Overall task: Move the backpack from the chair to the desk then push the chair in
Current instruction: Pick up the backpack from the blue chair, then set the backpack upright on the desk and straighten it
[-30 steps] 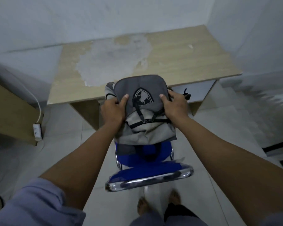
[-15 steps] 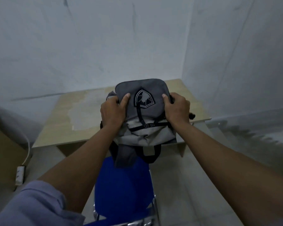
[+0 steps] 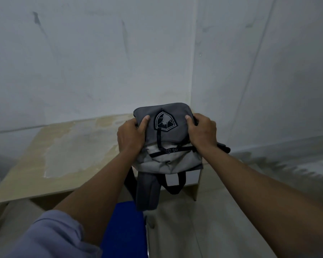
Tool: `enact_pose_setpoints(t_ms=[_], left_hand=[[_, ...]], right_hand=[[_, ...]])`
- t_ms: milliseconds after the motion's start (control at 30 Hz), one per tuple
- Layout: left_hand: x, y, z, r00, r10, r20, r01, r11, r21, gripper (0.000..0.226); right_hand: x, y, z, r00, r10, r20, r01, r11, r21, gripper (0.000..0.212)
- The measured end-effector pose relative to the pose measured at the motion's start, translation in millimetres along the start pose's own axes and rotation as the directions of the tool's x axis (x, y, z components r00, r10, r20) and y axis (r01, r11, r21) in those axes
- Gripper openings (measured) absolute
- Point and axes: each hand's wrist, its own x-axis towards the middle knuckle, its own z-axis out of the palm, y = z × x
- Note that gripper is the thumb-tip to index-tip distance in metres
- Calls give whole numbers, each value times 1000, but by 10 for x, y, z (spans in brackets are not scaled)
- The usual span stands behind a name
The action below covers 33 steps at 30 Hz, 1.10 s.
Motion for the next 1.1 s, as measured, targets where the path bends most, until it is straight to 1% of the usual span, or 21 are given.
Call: enact_pose_setpoints(t_ms=[167, 367, 467, 567, 667, 767, 867, 933, 1100], left_hand=[[610, -28, 597, 1000, 6, -3, -6, 999, 52, 62], [1454, -192, 1335, 1000, 13, 10, -14, 997, 77, 59], [1736, -258, 1644, 999, 34, 9, -35, 990, 134, 58], [2045, -229, 1950, 999, 45, 18, -47, 989, 139, 51], [2347, -263, 2264, 1000, 11, 12, -13, 984, 177, 50], [2632, -309, 2597, 1000, -8, -4, 9, 984, 177, 50], [2807, -385, 2908, 999, -37, -9, 38, 987, 155, 48], [2825, -458, 3073, 998, -59, 4, 57, 987, 151, 47], [2612, -655, 3407, 985, -131, 115, 106, 974, 199, 45]], right_hand=[[738, 388, 293, 1000, -4, 10, 5, 998, -57, 35], [1620, 630, 685, 999, 28, 15, -26, 994, -108, 37], [1938, 788, 866, 1000, 13, -17, -16, 987, -158, 38], [2318, 968, 1096, 1000, -5, -25, 1, 986, -164, 39], [2729, 1191, 1317, 999, -35, -17, 32, 985, -172, 39], [3101, 1413, 1516, 999, -51, -6, 50, 989, -142, 37], [3369, 1694, 1685, 998, -63, -2, 62, 994, -94, 40], [3450, 1873, 1785, 998, -55, 29, 57, 996, -62, 42], [3295, 2339, 1934, 994, 38, 101, -36, 999, -21, 45]])
